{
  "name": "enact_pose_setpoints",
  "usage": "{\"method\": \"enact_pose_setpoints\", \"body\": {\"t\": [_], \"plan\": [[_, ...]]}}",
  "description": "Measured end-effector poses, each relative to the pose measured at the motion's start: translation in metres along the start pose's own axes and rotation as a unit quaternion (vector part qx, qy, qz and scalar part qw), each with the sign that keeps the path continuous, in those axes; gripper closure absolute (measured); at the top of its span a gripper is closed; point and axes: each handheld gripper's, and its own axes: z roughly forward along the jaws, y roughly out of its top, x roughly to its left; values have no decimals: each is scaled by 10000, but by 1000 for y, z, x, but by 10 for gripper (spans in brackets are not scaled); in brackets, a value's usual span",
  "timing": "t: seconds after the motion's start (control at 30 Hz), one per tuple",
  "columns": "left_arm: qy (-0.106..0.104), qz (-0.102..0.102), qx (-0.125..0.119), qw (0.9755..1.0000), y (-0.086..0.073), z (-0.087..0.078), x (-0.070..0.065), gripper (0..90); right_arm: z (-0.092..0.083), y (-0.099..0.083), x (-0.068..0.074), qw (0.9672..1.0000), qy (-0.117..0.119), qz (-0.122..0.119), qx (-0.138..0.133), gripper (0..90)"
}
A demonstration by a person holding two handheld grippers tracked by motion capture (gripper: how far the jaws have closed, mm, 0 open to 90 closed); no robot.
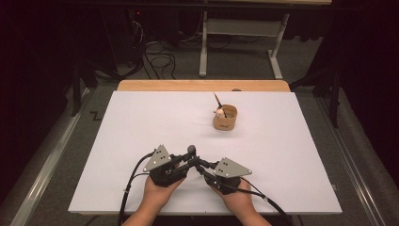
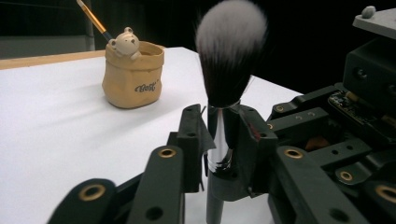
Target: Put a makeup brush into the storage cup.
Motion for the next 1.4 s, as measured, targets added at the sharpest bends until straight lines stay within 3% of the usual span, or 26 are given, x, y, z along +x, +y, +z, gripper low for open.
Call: {"method": "enact_pose_setpoints", "body": {"t": [0.63, 1.4], "plan": [[161, 2, -80, 9998, 2, -4, 1, 456, -7, 1, -8, 9998, -130, 152, -64, 805], [509, 78, -61, 9987, 0, -12, 12, 344, -28, 2, -28, 9983, -411, 324, -246, 805]]}}
